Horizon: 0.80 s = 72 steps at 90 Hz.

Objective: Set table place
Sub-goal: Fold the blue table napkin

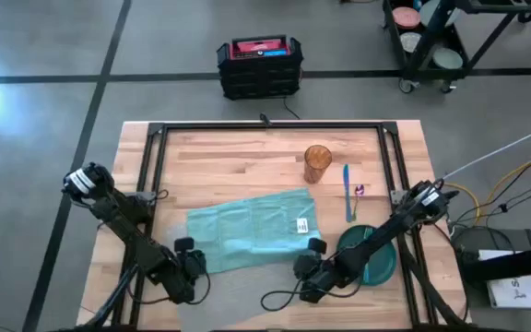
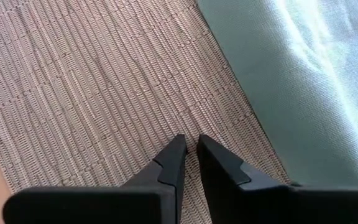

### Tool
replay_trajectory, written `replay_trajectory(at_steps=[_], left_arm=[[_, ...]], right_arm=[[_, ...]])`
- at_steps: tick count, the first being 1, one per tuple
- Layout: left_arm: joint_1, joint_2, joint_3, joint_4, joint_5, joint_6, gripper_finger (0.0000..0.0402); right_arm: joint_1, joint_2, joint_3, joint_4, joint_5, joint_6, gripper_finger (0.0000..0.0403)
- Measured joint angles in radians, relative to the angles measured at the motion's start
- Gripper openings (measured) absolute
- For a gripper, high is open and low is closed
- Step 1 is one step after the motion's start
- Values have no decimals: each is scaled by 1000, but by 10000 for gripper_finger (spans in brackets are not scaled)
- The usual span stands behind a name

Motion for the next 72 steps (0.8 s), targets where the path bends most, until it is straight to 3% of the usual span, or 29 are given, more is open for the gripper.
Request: replay_trajectory(at_steps=[24, 50, 72], left_arm=[[1, -19, -2, 2, 15, -7, 9], [-16, -51, 45, -15, 71, -63, 2], [-68, -52, 92, -11, 93, -206, 1]], right_arm=[[-1, 0, 0, 1, 3, 8, 24], [-1, 0, 0, -6, 4, 35, 24], [-3, 0, 0, -10, 3, 40, 24]])
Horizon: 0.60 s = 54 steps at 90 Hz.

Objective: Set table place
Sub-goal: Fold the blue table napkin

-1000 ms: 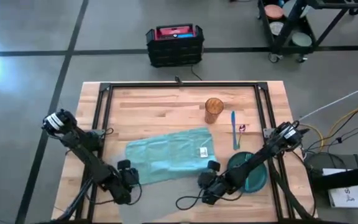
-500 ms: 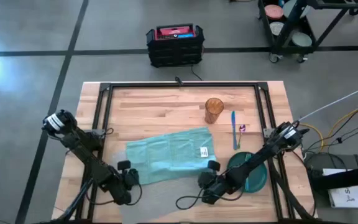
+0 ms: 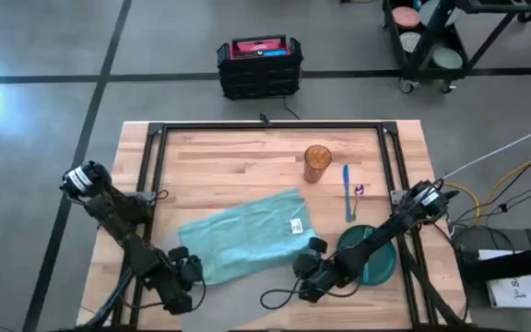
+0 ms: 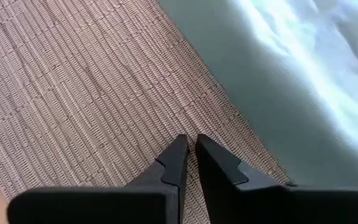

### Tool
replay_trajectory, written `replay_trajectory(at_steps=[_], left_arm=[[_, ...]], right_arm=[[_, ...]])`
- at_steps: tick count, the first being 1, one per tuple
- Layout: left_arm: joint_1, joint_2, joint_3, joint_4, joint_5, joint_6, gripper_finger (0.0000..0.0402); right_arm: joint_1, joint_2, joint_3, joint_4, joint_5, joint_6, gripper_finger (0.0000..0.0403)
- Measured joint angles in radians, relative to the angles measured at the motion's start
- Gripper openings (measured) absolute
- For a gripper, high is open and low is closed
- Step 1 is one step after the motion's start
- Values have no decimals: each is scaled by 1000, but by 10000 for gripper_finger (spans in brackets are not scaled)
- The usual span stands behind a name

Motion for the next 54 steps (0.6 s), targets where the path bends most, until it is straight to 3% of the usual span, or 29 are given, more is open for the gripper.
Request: replay_trajectory(at_steps=[37, 54], left_arm=[[-67, 24, 3, 229, 23, -159, 1], [-73, 39, 3, 223, 19, -196, 16]], right_arm=[[0, 0, 0, 0, -1, 0, 19], [0, 0, 0, 0, -2, -32, 19]])
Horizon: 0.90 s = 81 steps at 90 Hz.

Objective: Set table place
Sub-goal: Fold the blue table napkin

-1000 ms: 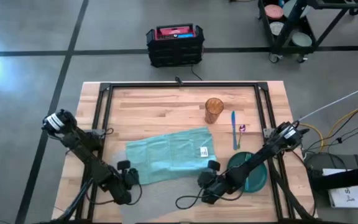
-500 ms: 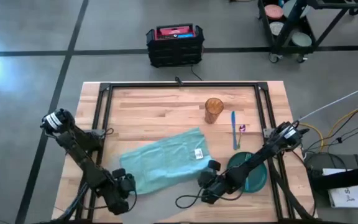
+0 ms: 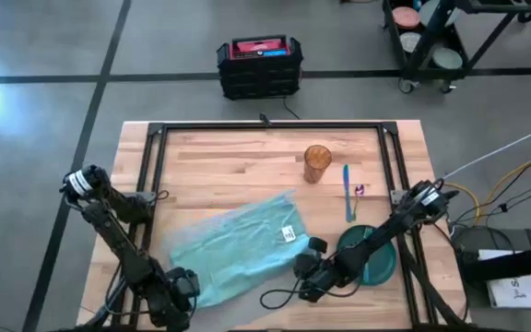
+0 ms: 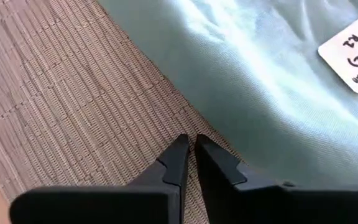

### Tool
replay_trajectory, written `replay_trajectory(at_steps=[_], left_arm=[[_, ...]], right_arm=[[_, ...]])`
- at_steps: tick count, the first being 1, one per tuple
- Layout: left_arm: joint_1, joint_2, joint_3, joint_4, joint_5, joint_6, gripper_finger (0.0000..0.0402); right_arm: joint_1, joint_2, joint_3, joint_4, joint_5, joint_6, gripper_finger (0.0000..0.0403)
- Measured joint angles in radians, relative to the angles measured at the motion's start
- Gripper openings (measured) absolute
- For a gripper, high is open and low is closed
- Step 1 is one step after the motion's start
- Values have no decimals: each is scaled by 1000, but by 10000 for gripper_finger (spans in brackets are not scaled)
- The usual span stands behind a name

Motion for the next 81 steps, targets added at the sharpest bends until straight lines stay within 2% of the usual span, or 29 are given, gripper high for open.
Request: replay_trajectory(at_steps=[13, 28, 43, 53, 69, 81], left_arm=[[1, 0, -1, -107, 34, -52, 66], [2, -17, -1, -192, 167, -72, 135], [2, -64, -1, -184, 155, -124, 181], [2, -90, -1, -183, 149, -124, 200], [2, -140, -1, -185, 86, -119, 212], [5, -151, -1, -222, -103, -113, 212]], right_arm=[[0, -4, 0, -1, -8, 1, 21], [-3, -35, 22, -46, -82, -13, 47], [-4, -99, 70, -201, -248, -39, 90], [-4, -131, 85, -263, -290, -58, 117], [-18, -175, 84, -261, -272, -81, 146], [-26, -170, 49, -252, -228, -98, 157]])
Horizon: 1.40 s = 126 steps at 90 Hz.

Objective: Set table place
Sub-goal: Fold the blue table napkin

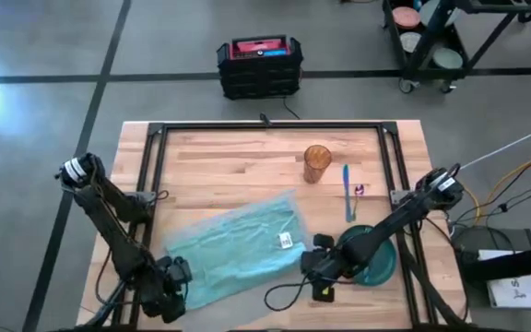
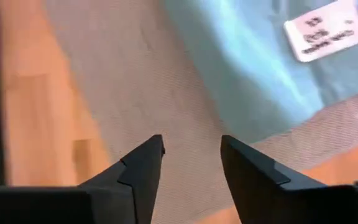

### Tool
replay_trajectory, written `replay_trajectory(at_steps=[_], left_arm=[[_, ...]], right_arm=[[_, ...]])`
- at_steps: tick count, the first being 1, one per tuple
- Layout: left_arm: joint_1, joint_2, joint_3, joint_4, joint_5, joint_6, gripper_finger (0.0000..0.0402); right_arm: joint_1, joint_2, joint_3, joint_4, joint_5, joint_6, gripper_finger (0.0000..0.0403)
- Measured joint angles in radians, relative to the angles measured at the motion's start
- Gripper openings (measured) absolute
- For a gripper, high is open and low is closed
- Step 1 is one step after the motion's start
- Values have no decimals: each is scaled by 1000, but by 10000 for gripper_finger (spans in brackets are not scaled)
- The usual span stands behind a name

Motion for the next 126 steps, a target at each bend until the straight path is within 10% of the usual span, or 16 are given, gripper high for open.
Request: replay_trajectory(at_steps=[30, 75, 91, 111, 126], left_arm=[[111, 15, -33, -45, -381, 115, 188], [383, 9, -32, 26, -382, 523, 156], [420, 5, -31, 79, -381, 579, 150], [427, 3, -31, 78, -371, 579, 150], [427, 3, -31, 78, -365, 579, 159]], right_arm=[[4, 65, -89, 18, -19, 137, 145], [29, 34, -48, 22, -467, 107, 108], [-68, -71, 15, -186, -411, -75, 98], [-256, -196, -39, -249, -71, -154, 120], [-394, -193, -171, -147, -129, -180, 154]])
